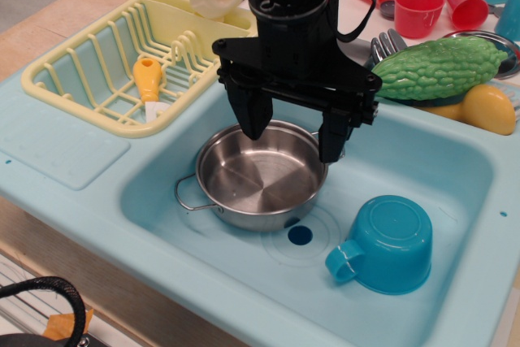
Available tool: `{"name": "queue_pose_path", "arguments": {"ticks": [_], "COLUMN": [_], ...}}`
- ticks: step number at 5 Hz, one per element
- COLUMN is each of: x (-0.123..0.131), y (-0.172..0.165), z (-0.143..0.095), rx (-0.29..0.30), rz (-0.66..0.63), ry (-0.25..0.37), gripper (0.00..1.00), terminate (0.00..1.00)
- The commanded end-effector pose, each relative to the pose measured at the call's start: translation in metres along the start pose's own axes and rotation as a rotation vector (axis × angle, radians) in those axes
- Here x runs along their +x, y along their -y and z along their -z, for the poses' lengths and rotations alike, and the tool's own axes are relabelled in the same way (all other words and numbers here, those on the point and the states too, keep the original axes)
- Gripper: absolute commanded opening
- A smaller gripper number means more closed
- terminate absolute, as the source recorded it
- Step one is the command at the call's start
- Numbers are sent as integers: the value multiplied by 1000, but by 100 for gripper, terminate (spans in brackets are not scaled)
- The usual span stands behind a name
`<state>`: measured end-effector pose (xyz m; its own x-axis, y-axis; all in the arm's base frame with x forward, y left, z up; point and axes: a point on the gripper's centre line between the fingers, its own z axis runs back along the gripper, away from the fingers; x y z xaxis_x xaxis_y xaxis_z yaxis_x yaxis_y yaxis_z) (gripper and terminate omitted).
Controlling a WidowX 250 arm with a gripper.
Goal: Put pot or pan from sink into drying rack
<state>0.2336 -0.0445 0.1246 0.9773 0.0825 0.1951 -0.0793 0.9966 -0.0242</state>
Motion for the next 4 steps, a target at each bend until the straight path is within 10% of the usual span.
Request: {"name": "queue_pose_path", "arguments": {"ticks": [1, 4], "x": [0, -3], "y": [0, -3], "z": [0, 34], "rx": [0, -37], "rz": [0, -11], "ry": [0, -18], "gripper": [100, 100], "terminate": [0, 0]}}
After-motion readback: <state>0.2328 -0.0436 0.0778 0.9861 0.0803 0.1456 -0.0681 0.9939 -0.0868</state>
